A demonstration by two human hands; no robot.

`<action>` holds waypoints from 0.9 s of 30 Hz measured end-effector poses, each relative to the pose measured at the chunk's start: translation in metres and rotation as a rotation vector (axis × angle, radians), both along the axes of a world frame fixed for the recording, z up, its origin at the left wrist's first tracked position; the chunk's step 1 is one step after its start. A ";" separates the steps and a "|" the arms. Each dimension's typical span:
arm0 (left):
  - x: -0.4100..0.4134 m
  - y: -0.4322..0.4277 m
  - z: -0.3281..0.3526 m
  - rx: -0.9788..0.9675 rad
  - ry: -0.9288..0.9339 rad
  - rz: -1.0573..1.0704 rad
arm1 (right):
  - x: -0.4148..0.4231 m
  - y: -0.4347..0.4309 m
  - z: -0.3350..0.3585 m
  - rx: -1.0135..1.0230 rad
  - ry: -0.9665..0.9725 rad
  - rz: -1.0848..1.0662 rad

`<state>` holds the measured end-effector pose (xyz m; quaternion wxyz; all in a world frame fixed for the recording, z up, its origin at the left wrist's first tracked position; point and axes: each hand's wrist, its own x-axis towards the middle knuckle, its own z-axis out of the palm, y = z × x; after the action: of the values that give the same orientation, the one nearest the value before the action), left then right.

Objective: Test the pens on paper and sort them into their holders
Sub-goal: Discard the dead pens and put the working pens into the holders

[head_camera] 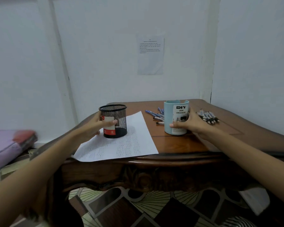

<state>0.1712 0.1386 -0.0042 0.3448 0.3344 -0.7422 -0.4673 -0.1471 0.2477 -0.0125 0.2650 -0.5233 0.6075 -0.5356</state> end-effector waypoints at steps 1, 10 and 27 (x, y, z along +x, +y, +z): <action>0.001 -0.001 -0.004 -0.002 0.030 -0.008 | 0.000 0.001 -0.001 -0.016 0.008 -0.007; 0.018 -0.019 -0.012 -0.018 0.049 -0.107 | -0.005 0.010 -0.006 -0.016 0.068 0.106; 0.023 -0.029 -0.003 0.001 -0.040 -0.128 | -0.020 0.016 0.002 0.087 0.012 0.241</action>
<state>0.1942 0.1099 -0.0074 0.2993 0.2957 -0.7684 -0.4822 -0.1669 0.2641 -0.0101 0.3462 -0.5837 0.5646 -0.4698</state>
